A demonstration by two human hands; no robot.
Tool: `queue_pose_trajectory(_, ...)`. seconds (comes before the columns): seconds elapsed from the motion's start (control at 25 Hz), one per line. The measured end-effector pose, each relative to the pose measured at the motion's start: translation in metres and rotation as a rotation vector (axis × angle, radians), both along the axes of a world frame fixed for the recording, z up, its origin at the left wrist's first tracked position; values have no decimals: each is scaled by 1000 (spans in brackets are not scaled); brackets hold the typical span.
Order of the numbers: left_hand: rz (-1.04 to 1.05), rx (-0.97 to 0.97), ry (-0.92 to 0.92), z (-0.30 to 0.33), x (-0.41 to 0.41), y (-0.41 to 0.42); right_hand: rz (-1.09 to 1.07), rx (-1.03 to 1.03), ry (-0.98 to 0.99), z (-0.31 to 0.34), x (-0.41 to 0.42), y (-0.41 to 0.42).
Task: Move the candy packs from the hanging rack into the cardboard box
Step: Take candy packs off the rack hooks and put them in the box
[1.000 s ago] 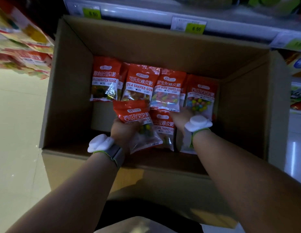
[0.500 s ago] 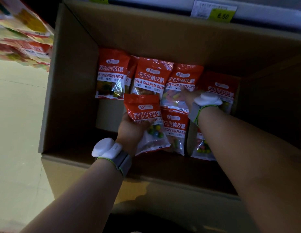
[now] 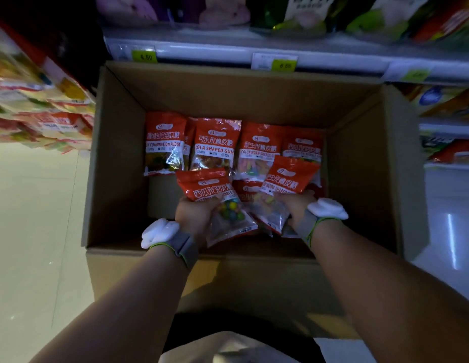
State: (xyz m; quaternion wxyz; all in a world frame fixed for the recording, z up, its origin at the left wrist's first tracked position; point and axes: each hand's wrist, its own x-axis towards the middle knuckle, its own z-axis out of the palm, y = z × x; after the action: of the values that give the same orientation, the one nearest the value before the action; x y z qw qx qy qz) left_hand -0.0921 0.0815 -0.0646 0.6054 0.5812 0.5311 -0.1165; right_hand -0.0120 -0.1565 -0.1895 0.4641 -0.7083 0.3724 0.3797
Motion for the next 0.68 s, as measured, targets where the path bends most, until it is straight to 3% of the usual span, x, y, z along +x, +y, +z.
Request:
queue_pose_trajectory(0.12, -4, -45, -54, 20, 0, 2, -144, 156, -89, 116, -17, 13)
queue_pose_trajectory(0.2, -26, -76, -94, 31, 4, 3, -163, 189, -168, 155, -25, 20)
queue_pose_trajectory(0.36, -81, -68, -201, 65, 5, 3, -262, 197, -437, 182, -45, 17)
queue_pose_trajectory(0.68, -112, 9, -445, 142, -40, -14, -53, 159, -527, 240, -69, -2)
